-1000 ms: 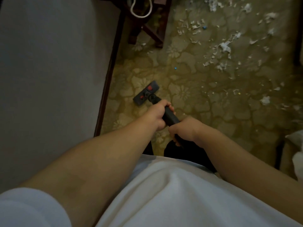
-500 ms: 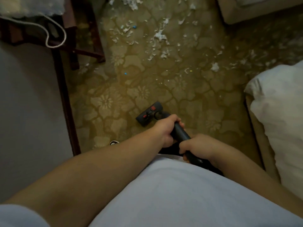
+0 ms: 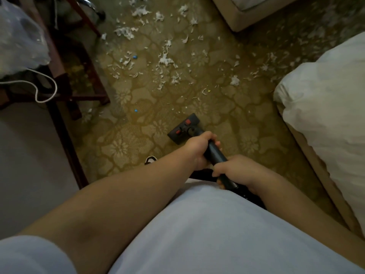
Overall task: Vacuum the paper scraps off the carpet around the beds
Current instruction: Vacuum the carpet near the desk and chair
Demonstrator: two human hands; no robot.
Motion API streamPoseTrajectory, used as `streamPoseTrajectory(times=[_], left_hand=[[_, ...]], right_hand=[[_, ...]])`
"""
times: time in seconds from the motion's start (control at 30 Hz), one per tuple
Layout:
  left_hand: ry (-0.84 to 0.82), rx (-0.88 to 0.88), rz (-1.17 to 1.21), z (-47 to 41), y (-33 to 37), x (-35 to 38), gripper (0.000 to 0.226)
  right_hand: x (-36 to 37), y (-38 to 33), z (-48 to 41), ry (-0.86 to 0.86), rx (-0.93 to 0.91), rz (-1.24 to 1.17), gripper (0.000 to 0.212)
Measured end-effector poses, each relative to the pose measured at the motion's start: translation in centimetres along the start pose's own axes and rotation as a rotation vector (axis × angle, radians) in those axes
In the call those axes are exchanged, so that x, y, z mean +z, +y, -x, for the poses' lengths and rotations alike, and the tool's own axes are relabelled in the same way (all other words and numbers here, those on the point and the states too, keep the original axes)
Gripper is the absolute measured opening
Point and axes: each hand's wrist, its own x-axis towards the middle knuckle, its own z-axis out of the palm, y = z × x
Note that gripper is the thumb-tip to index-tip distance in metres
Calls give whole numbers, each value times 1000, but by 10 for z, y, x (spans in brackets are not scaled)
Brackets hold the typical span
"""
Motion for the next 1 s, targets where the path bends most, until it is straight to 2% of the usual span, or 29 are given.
streamPoseTrajectory(times=[0.2,0.33,0.77,1.0], left_hand=[[15,64,52,-1,46,-31,2],[42,92,106,-5,92,-70,3],[146,40,174,-1,287,-259,12],[210,41,229,5,348,-349,12]], right_hand=[[21,-52,-10,-21,-62,62,18],[49,-105,-28,-39,-82,125,22],[207,-312,-102,-139,-46,156,28],[281,-386,-133,-218,-48,200,26]])
